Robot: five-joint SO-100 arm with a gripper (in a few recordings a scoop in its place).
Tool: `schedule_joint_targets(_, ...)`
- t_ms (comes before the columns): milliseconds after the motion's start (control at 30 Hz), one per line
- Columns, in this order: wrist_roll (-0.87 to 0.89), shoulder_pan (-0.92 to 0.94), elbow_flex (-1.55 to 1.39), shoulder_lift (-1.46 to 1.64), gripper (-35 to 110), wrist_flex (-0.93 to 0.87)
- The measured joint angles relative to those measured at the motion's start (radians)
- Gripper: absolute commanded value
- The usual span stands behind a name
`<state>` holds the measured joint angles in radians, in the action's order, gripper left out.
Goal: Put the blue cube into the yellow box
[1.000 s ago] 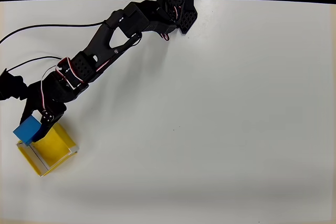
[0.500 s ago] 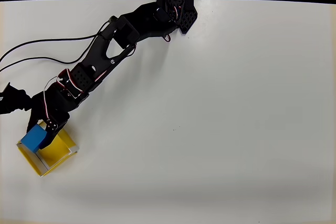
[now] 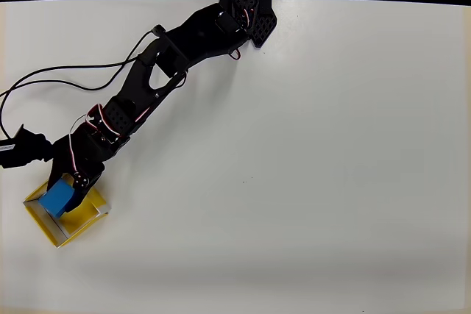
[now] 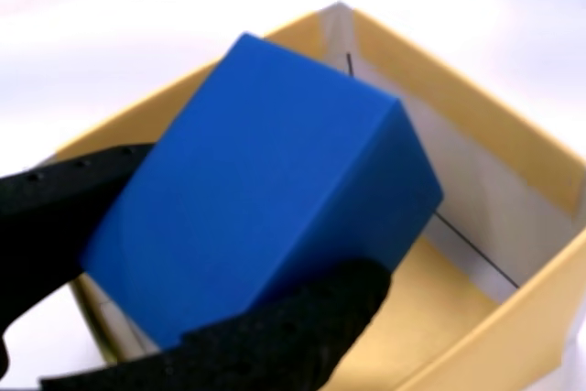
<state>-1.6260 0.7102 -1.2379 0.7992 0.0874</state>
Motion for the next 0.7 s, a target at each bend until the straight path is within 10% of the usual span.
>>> schedule_joint_targets(700,0.018,-0.005,-0.043,0.129,21,-0.063)
